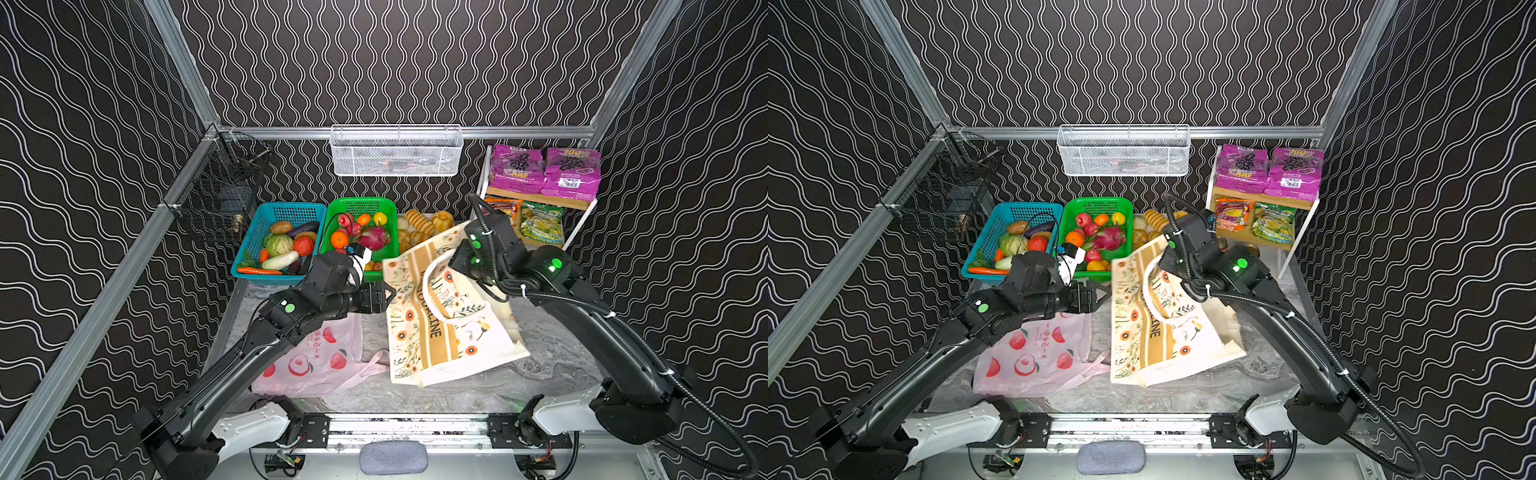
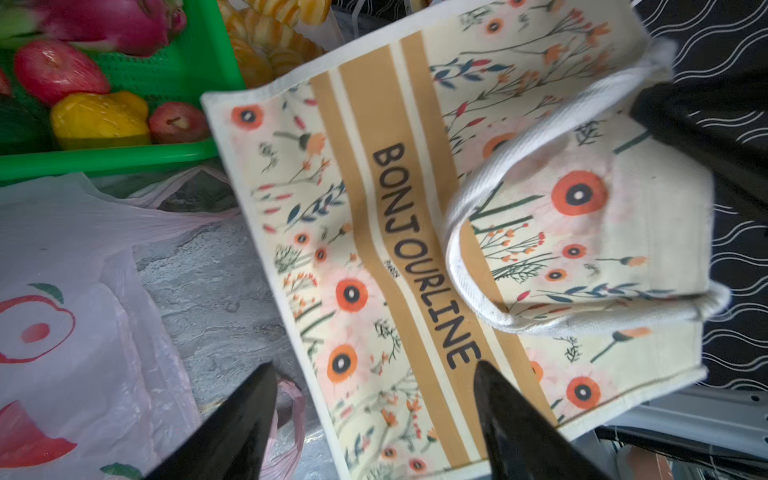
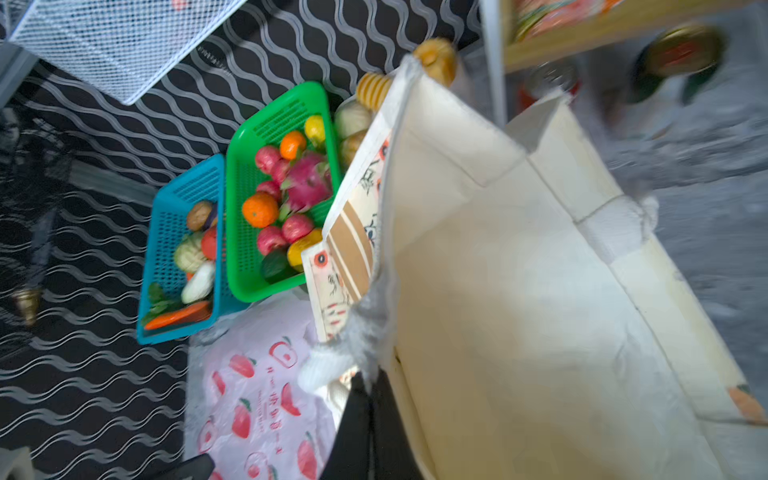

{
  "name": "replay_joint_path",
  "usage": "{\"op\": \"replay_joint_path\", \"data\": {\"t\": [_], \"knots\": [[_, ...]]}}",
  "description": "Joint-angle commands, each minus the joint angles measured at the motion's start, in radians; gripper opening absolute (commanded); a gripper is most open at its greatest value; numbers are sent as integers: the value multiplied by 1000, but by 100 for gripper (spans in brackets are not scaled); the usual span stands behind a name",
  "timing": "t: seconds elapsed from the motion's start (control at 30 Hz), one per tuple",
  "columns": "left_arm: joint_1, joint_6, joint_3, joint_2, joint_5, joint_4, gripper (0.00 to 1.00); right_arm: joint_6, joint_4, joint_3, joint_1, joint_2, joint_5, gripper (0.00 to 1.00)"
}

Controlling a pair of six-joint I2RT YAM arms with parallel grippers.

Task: Place the mixed food into the grocery bags and tie them

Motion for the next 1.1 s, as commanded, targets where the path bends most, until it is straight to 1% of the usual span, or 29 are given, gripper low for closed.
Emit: {"op": "replay_joint_path", "data": {"t": [0.0, 0.13, 0.2, 0.3, 0.37, 0.43, 0.47, 0.57, 0.63, 0.67, 0.73, 0.77, 0.83, 0.9, 0.93, 0.97, 1.07], "knots": [[1, 14, 10, 25, 67, 63, 72, -25, -147, 20, 1, -39, 117, 0], [1, 35, 15, 61, 81, 61, 60, 8, -237, 55, 1, -56, 134, 0], [0, 29, 7, 65, 75, 68, 54, -15, -207, 34, 2, -40, 81, 0], [1, 23, -4, 59, 61, 71, 54, -21, -182, 27, 36, 51, 3, 0], [2, 17, -2, 52, 29, 47, 54, 30, -195, 40, 69, 134, -12, 0], [4, 9, -5, 36, -8, 25, 54, 59, -134, 22, 94, 187, -52, 0], [7, 4, -11, 23, -25, 15, 56, 68, -70, 0, 106, 198, -86, 0], [20, -18, -35, -26, -65, -7, 59, 40, 168, -67, 116, 207, -238, 1], [31, -21, -50, -58, -67, -10, 63, 34, 218, -49, 117, 232, -288, 4], [36, -18, -57, -73, -54, -6, 65, 30, 222, -29, 118, 247, -303, 8], [43, -9, -67, -92, -6, 4, 69, 22, 219, 2, 117, 271, -314, 10], [44, -6, -72, -99, 26, 12, 72, 17, 225, 6, 117, 277, -326, 15], [44, -6, -89, -109, 107, 47, 77, 9, 253, -1, 117, 272, -345, 31], [43, -20, -107, -116, 179, 90, 79, -1, 288, -21, 117, 258, -366, 34], [43, -29, -116, -121, 208, 115, 80, -3, 295, -28, 117, 251, -365, 38], [44, -40, -127, -128, 233, 140, 82, -8, 302, -34, 116, 244, -367, 45], [43, -69, -146, -133, 282, 205, 87, -14, 308, -43, 116, 225, -363, 47]]}}
